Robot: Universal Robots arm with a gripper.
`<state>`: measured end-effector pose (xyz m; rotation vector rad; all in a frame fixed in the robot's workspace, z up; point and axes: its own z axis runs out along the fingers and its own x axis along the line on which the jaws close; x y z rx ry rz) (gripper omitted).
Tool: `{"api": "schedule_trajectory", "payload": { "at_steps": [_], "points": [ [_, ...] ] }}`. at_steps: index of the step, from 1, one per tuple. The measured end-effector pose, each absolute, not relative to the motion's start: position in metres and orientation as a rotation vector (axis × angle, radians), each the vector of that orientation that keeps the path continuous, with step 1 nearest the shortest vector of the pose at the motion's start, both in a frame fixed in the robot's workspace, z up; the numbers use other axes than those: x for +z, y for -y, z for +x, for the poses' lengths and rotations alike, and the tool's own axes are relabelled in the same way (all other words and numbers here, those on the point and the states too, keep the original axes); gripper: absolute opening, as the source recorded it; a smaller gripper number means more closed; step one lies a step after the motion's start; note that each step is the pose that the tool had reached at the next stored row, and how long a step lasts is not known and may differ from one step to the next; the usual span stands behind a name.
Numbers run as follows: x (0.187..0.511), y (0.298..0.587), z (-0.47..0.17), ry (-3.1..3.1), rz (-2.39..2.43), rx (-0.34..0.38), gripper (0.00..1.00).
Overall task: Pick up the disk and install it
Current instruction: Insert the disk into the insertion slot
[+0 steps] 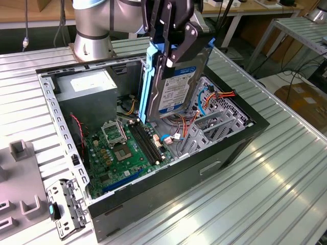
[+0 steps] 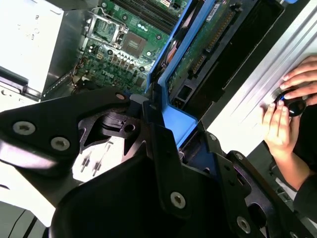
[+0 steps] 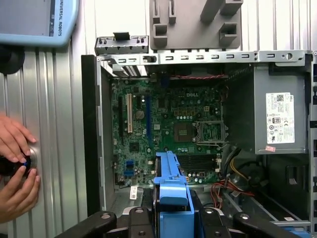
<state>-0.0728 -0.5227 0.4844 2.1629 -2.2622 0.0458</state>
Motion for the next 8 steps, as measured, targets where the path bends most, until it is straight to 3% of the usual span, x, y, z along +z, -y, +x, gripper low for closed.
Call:
{"api": "schedule_trajectory", "payload": {
  "at_steps": [8],
  "points": [
    [0.483,0.526,-0.051,2.261,2.162,0.049,0.37]
  ]
}}
